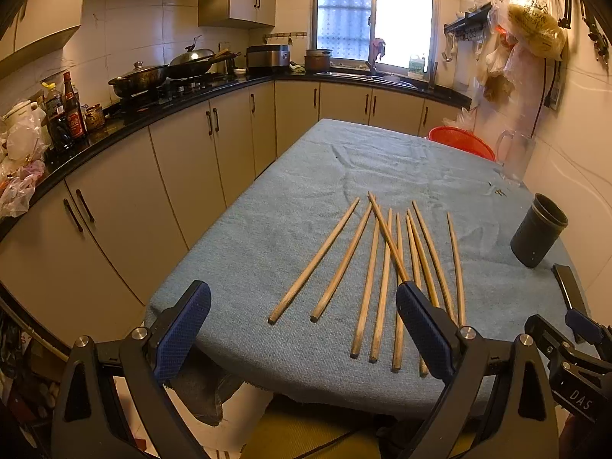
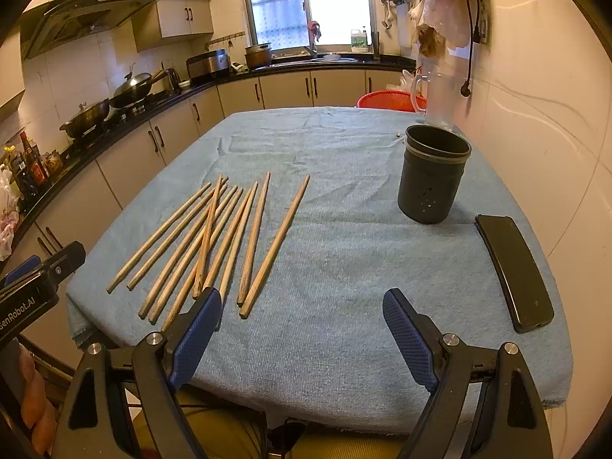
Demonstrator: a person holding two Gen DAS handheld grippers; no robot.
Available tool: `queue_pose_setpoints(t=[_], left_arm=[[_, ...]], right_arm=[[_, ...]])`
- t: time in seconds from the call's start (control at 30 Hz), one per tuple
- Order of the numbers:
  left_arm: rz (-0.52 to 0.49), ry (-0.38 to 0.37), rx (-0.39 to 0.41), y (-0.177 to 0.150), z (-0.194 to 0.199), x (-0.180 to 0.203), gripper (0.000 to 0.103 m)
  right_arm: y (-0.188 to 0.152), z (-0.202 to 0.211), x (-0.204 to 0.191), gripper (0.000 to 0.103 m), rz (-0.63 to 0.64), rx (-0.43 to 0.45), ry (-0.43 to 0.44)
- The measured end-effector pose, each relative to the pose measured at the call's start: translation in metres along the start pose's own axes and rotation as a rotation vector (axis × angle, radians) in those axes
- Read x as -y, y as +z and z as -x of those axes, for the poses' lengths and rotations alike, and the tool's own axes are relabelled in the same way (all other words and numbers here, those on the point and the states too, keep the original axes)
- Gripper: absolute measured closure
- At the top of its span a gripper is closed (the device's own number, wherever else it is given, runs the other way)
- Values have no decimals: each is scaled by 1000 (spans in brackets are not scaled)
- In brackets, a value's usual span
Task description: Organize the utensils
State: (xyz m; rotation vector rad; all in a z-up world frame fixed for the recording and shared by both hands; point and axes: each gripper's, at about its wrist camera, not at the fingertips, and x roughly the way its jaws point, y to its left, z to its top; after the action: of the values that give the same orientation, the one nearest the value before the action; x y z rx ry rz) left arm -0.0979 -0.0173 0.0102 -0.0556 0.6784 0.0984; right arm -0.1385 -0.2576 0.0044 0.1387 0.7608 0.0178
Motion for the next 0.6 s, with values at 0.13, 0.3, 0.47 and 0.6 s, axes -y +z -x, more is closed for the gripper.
queue_pose_setpoints(t=[0.13, 0.3, 0.47, 0.6], left_arm=[[-1, 3, 4, 0, -2, 0, 6], [-29, -2, 11, 2, -8, -2, 6], [-67, -35, -25, 5, -22, -9, 6], [-105, -81, -51, 12, -31, -13, 6]], right_arm=[[0, -1, 0, 13, 3, -6, 3], [1, -5, 0, 13, -1, -21, 13], [3, -11, 3, 13, -12, -41, 28], [10, -22, 5, 14, -16, -76, 54]])
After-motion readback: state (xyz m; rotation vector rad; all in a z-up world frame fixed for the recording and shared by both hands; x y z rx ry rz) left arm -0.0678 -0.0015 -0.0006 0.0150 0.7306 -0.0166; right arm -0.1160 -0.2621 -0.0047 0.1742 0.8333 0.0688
